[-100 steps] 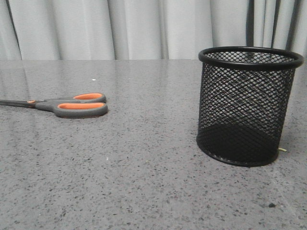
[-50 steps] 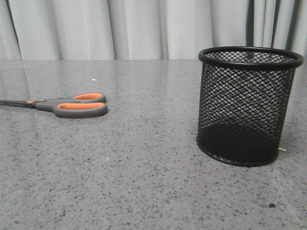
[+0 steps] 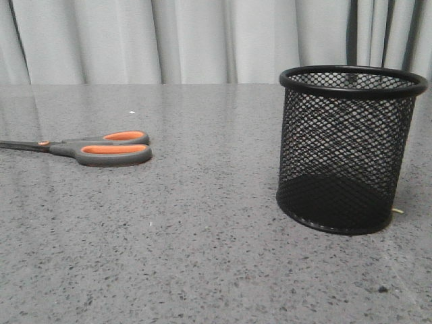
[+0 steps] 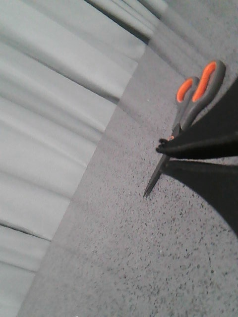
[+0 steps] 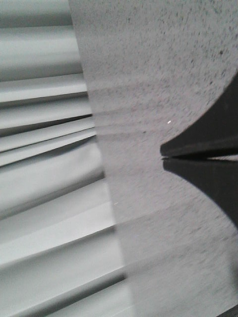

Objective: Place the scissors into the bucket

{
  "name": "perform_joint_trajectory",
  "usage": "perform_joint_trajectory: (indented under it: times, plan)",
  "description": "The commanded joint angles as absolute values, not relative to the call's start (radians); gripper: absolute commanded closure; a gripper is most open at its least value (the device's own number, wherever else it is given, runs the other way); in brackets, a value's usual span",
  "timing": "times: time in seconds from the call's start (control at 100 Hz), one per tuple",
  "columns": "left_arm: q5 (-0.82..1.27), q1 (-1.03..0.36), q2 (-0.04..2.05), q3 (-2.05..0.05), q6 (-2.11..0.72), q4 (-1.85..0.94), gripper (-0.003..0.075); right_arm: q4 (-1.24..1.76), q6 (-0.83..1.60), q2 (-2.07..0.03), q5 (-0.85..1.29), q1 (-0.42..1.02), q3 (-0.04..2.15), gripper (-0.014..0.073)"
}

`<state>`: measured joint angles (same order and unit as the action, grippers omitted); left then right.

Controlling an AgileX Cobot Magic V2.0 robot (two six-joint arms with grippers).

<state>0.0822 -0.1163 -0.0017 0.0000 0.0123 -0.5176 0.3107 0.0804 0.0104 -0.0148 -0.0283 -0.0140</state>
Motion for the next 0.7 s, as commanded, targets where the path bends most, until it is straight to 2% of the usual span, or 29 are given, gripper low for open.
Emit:
perform_joint_trajectory:
  times: [0.0,0.13,0.34,0.5,0.69]
  plan:
    - [0.008,-0.114,-0.029,0.038,0.021,-0.66,0.074,0.43,0.083,0.032,-0.137,-0.034,-0.019,0.0649]
    - [0.011,-0.114,-0.029,0.022,0.021,-0.749,0.074,0.538,0.083,0.032,-0.105,-0.034,0.029,0.0649]
    - [0.07,-0.114,-0.002,-0.126,-0.022,-0.711,0.074,0.431,0.083,-0.028,0.169,-0.034,0.216,0.0648]
    - [0.317,-0.114,0.133,-0.37,-0.088,-0.517,0.074,0.373,0.083,-0.21,0.39,-0.034,0.415,0.0648]
    - [0.661,-0.114,0.427,-0.708,-0.24,-0.35,0.074,0.292,0.085,-0.493,0.678,-0.013,0.717,0.0648]
